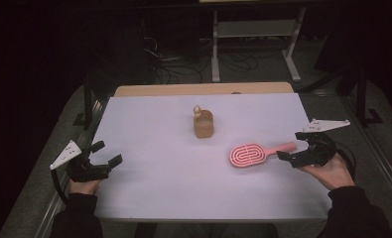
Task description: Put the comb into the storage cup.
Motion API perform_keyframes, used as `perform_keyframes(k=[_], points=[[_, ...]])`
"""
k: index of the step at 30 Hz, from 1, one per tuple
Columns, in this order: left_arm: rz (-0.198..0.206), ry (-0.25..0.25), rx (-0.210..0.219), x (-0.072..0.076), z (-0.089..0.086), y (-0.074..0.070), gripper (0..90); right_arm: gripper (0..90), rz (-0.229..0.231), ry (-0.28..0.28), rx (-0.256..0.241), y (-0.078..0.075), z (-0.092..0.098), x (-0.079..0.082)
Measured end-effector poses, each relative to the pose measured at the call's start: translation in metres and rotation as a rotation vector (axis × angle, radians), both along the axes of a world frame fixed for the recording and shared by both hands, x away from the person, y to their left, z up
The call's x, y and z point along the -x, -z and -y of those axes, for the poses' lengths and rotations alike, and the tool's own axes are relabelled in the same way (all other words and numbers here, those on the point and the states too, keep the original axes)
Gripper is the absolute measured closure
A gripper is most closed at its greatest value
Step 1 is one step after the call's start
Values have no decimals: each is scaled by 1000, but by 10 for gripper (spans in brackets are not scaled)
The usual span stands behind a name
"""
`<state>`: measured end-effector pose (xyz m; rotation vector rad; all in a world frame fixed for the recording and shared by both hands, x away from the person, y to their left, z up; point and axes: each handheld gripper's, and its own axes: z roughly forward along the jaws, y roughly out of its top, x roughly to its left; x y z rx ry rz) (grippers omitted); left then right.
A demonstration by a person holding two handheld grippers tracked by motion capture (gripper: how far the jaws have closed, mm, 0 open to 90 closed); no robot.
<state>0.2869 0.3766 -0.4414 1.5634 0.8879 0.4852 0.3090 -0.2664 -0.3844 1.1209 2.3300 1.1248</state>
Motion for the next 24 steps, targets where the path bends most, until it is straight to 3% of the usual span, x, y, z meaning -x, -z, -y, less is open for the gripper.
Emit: perform_keyframes(k=[24], points=[[0, 6, -1, -1, 0, 1, 0, 0, -27, -100, 168, -14, -10, -25]])
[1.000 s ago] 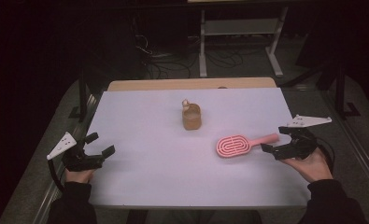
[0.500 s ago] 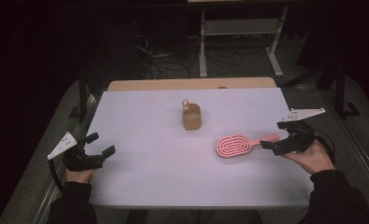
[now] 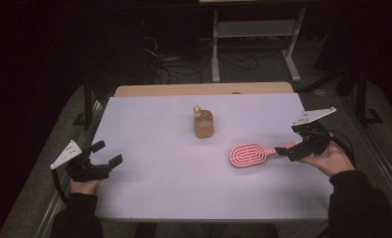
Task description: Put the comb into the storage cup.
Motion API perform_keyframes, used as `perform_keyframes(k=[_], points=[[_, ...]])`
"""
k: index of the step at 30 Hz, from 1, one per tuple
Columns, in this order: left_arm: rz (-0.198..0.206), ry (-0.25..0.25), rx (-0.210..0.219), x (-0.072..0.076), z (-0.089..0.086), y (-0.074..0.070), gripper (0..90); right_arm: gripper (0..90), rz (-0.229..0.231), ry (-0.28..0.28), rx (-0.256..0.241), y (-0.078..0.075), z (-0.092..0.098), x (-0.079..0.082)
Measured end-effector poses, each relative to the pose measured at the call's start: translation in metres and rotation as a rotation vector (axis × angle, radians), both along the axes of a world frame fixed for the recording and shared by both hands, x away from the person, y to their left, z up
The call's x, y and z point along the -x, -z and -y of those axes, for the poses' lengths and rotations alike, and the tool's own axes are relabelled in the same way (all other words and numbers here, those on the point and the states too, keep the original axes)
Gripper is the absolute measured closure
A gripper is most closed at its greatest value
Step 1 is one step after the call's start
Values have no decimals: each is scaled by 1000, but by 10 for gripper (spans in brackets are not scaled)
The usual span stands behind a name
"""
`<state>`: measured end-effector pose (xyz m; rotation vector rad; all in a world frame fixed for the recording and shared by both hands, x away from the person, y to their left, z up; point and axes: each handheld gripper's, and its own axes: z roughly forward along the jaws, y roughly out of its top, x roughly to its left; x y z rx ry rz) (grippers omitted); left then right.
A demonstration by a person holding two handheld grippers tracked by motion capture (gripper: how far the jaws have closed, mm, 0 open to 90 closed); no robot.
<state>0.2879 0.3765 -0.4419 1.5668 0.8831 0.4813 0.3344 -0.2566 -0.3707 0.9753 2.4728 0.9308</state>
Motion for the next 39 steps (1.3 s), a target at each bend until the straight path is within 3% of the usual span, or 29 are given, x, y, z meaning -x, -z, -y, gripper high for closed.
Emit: perform_keyframes(k=[16, 39], points=[[-2, 1, 3, -1, 1, 1, 0, 0, -19, -107, 109, -4, -6, -23], [-2, 7, -6, -4, 2, 2, 0, 0, -44, -361, 293, 9, -27, -39]])
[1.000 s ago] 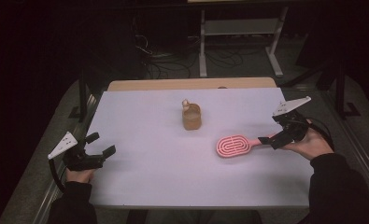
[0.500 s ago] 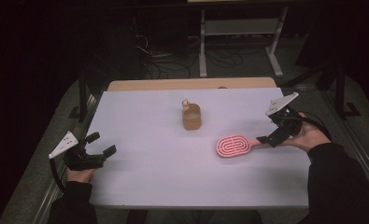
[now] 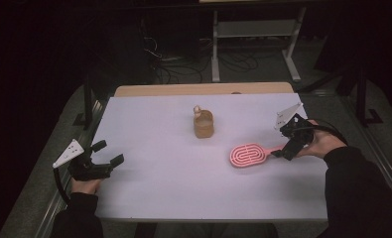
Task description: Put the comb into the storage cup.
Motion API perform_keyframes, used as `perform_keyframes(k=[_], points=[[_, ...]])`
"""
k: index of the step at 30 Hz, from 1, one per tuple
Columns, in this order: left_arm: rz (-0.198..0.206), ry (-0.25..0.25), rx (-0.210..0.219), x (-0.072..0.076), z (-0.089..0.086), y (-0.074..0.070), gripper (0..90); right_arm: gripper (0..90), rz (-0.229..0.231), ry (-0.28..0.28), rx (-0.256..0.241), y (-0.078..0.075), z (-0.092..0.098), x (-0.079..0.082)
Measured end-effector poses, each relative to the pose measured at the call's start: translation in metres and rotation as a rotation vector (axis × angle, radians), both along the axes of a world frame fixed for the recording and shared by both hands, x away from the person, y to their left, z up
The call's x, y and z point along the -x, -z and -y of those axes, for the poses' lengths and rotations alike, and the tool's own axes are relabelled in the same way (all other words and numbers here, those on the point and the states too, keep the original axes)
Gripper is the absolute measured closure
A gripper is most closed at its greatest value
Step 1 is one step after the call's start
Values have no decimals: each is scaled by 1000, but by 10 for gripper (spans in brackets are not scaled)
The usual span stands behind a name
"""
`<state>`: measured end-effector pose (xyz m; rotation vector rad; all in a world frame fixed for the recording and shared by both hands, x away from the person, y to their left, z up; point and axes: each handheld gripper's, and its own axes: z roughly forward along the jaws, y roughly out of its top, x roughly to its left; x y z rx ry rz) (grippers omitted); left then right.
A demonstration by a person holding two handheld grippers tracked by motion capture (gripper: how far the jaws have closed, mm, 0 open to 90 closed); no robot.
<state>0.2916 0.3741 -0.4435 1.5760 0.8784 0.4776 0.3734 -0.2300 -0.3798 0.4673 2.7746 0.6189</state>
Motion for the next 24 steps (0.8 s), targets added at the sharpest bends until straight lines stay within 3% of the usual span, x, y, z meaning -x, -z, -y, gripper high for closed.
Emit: perform_keyframes(k=[4, 8, 12, 16, 24], points=[[2, 0, -1, 0, 0, 0, 0, 0, -2, -55, 15, 3, -4, 0], [1, 0, -1, 0, 0, 0, 0, 0, -12, -101, 80, 11, -9, -1], [-2, -4, -5, 0, 0, 1, 0, 28, -9, -133, 104, 14, -12, -2], [-3, -12, -8, 1, -1, 1, 0, 75, -13, -167, 115, 17, -14, -6], [-10, -20, -17, 3, -1, 2, 0, 233, -73, -225, 152, 25, -17, -11]])
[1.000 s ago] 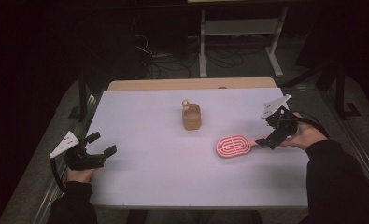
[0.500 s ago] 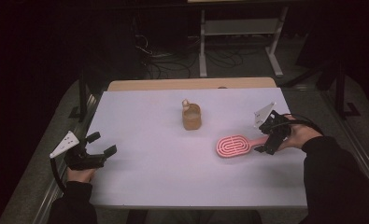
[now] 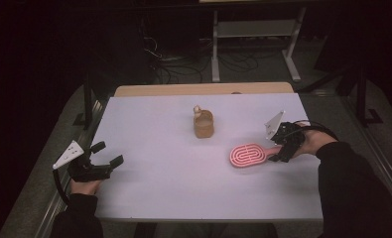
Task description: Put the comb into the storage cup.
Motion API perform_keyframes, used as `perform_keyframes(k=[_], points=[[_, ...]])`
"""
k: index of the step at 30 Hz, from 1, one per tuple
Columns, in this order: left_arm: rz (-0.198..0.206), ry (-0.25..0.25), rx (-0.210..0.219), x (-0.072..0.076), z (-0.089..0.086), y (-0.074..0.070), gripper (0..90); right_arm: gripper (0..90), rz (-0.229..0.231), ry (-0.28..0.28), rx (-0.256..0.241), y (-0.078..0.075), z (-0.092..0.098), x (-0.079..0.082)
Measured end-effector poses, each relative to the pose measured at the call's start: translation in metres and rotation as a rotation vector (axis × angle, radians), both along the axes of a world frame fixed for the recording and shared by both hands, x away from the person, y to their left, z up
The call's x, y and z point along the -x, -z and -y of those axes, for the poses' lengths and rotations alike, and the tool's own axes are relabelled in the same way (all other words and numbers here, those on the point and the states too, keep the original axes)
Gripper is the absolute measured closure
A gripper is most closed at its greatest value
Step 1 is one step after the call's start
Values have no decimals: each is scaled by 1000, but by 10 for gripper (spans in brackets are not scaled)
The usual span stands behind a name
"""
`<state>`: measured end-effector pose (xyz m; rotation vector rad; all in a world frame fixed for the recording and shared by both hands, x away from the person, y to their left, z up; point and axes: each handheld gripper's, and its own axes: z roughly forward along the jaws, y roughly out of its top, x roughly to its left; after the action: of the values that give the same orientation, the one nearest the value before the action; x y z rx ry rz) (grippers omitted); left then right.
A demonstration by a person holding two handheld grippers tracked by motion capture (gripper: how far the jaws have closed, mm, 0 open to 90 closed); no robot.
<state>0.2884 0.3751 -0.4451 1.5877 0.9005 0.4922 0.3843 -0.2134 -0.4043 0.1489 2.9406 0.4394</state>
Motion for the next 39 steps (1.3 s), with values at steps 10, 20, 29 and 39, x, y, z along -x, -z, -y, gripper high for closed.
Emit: perform_keyframes(k=[10, 20, 29, 39], points=[[-5, -2, -3, 0, 0, 1, 0, 366, 11, -3, 60, 13, -2, -6], [-3, 0, 3, 0, 0, 1, 0, 539, -15, -20, 107, 25, -8, -12], [-3, 2, 5, 0, 0, 1, 0, 673, -31, -26, 131, 29, -12, -13], [-4, 2, 3, 0, 0, 1, 0, 682, -32, -30, 138, 27, -12, -11]])
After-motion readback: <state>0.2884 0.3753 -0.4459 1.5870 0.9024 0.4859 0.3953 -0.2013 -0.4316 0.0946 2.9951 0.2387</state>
